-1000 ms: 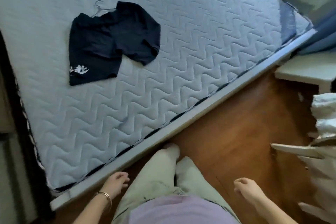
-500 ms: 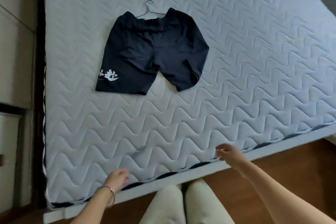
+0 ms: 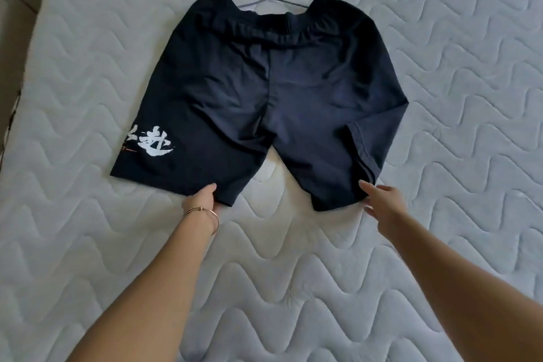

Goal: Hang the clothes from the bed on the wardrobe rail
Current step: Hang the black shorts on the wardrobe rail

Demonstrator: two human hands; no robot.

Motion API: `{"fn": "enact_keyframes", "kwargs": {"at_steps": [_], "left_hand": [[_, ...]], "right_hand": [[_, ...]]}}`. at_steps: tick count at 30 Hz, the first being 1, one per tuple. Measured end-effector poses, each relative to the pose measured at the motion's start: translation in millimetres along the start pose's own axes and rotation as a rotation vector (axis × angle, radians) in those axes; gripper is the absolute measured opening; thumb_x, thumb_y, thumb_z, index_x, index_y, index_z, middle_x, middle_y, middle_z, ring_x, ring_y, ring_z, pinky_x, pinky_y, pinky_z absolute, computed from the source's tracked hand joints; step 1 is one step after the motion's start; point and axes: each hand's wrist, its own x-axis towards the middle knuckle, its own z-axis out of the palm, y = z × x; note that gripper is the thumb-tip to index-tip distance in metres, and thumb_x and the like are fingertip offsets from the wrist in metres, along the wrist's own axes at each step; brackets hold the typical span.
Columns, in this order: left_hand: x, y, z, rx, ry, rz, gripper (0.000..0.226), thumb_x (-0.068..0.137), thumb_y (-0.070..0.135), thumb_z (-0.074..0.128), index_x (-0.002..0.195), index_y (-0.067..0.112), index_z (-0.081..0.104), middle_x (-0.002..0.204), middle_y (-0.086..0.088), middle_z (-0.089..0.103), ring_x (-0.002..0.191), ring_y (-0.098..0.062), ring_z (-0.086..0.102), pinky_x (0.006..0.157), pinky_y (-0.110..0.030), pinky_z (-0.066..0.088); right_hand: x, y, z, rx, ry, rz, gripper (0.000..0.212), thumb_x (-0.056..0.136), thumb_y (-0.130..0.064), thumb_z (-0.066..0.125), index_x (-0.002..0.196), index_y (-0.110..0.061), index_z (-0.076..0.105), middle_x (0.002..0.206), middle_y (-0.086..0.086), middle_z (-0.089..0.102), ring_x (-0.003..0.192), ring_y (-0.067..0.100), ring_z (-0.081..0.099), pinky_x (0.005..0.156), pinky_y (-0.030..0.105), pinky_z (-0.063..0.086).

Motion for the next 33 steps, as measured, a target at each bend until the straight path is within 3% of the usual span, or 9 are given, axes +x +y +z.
{"fn": "enact_keyframes", "kwargs": {"at_steps": [3,6,13,16,19,24,28,30,33], "left_hand": [[13.2,7.7,4.7,-0.116,-0.006,-0.040,0.033,0.079,0.014,0.066,0.109,0.006,0.056,0.104,-0.008,0.063,0.086,-0.025,0.062,0.076,-0.043,0.055],[-2.2,11.8,13.3,-0.080,-0.045,0.013,0.011,0.090,0.011,0.054,0.100,0.008,0.056,0.088,-0.005,0.058,0.071,-0.017,0.055,0.069,-0.030,0.049],[-37.1,-20.1,-31.1,0.147,-0.013,0.193,0.017,0.080,0.011,0.066,0.072,0.014,0.051,0.103,-0.013,0.061,0.092,-0.026,0.058,0.100,-0.047,0.046],[-75.8,-48.6,-55.8,0.073,-0.040,0.141,0.017,0.086,0.002,0.058,0.075,0.011,0.049,0.097,-0.012,0.059,0.079,-0.024,0.057,0.082,-0.037,0.054],[-119.4,-88.2,-88.5,0.039,-0.083,0.051,0.017,0.088,-0.001,0.054,0.076,0.009,0.047,0.095,-0.012,0.056,0.081,-0.024,0.057,0.056,-0.027,0.056],[-170.1,-150.0,-143.3,0.067,-0.098,-0.097,0.017,0.090,-0.002,0.052,0.078,0.010,0.047,0.108,-0.015,0.054,0.092,-0.028,0.055,0.079,-0.038,0.047],[-191.1,-182.9,-178.2,0.082,-0.119,-0.139,0.013,0.094,0.002,0.045,0.105,0.008,0.041,0.118,-0.014,0.049,0.103,-0.030,0.050,0.093,-0.044,0.041],[-199.7,-197.1,-187.9,0.100,-0.090,-0.182,0.014,0.096,0.004,0.041,0.107,0.011,0.036,0.117,-0.013,0.046,0.097,-0.033,0.053,0.086,-0.045,0.048],[-210.0,-215.4,-194.8,0.090,-0.032,-0.236,0.014,0.097,0.001,0.037,0.107,0.011,0.037,0.116,-0.013,0.045,0.073,-0.028,0.056,0.049,-0.029,0.057]], "right_hand": [[12.9,-12.3,10.6,0.017,0.004,0.047,0.045,0.083,-0.025,0.067,0.112,0.007,0.057,0.072,0.011,0.052,0.064,0.022,0.052,0.074,0.035,0.053],[14.9,-24.1,17.6,0.069,0.036,0.056,0.039,0.092,-0.018,0.052,0.125,0.003,0.049,0.093,0.013,0.050,0.071,0.023,0.055,0.086,0.035,0.048],[-28.4,7.1,-6.9,0.261,0.108,0.073,0.035,0.095,-0.017,0.037,0.129,-0.010,0.047,0.131,0.013,0.051,0.103,0.029,0.055,0.085,0.037,0.044],[-61.3,40.6,-29.2,0.404,0.093,0.192,0.038,0.096,-0.017,0.038,0.133,-0.014,0.043,0.136,0.010,0.049,0.119,0.029,0.052,0.087,0.036,0.043],[-99.3,86.2,-52.3,0.468,0.066,0.268,0.040,0.096,-0.019,0.039,0.136,-0.017,0.040,0.138,0.010,0.048,0.109,0.027,0.054,0.092,0.037,0.042],[-144.4,171.5,-91.2,0.352,0.117,0.347,0.040,0.096,-0.016,0.036,0.136,-0.011,0.040,0.139,0.013,0.046,0.101,0.023,0.047,0.093,0.036,0.041],[-165.0,223.2,-116.9,0.291,0.150,0.409,0.038,0.096,-0.011,0.036,0.133,-0.002,0.040,0.126,0.017,0.050,0.097,0.029,0.052,0.086,0.035,0.046],[-176.2,239.6,-124.8,0.309,0.130,0.398,0.038,0.096,-0.010,0.036,0.134,-0.001,0.040,0.112,0.013,0.047,0.088,0.027,0.052,0.072,0.032,0.046],[-192.1,260.2,-131.3,0.296,0.091,0.410,0.034,0.097,-0.010,0.038,0.130,-0.002,0.042,0.108,0.012,0.047,0.070,0.022,0.050,0.061,0.030,0.044]]}}
